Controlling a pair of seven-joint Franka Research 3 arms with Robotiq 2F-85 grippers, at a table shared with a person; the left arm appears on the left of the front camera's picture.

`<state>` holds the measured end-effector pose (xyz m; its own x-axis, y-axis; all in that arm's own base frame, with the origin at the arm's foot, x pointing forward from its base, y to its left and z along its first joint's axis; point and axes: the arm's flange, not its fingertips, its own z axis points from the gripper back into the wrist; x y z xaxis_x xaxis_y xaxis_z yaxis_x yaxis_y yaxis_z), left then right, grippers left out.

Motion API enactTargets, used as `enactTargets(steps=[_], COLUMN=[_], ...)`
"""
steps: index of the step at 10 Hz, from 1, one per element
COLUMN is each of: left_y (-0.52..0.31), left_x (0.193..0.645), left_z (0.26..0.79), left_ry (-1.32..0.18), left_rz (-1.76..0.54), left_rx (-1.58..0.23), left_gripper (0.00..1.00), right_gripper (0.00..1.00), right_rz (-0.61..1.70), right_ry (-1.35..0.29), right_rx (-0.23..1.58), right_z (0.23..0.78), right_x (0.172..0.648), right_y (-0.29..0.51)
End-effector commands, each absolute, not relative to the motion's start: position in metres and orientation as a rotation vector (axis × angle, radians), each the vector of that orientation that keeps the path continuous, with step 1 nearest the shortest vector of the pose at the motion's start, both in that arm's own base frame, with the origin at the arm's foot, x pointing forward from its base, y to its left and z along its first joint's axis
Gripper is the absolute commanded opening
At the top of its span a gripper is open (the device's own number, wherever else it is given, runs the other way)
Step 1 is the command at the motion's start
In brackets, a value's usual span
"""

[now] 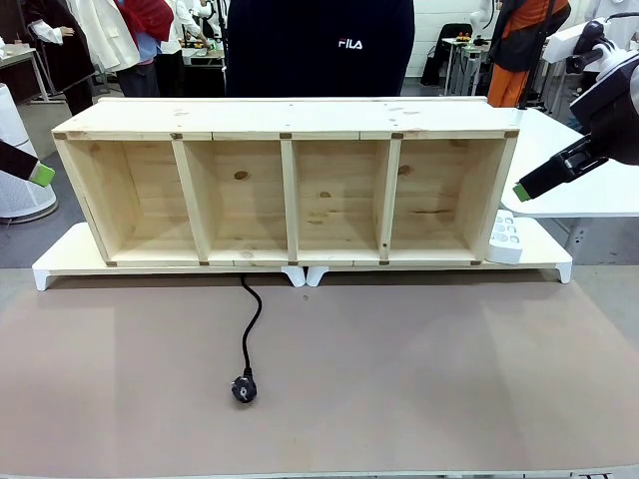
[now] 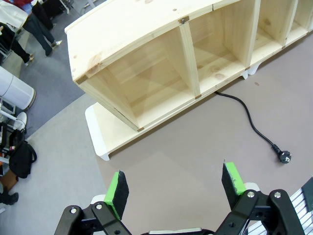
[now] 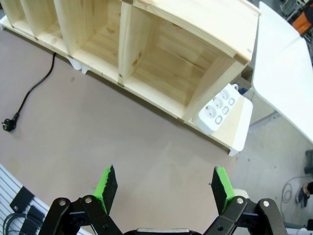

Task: Perform cable management.
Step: When the cord part of the Power Cable appears at the lower middle area of the table and stops, grasp the cord part of the Power Cable.

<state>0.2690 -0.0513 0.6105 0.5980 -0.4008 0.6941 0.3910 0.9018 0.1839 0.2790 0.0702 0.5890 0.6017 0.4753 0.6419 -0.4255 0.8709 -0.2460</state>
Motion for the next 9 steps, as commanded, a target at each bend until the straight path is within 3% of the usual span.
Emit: enactTargets(steps=[1,9], left_y=[-0.052,-0.052], left_x=[0.2711,0.2711], left_z=[0.6103,0.6103], left_ry=[-0.814,-0.814], left_rz=[-0.459,-0.459], left_rx=[0.011,0.011], left_gripper=[1.0,1.0], right_gripper=[1.0,1.0], right_rz=[0.523,0.522], right_ry=[-0.765,-0.764], right_rx=[-0.07,-0.07], right_z=[0.5891,0.589], right_x=[0.2792,0.279], right_y=[0.0702,0.0702])
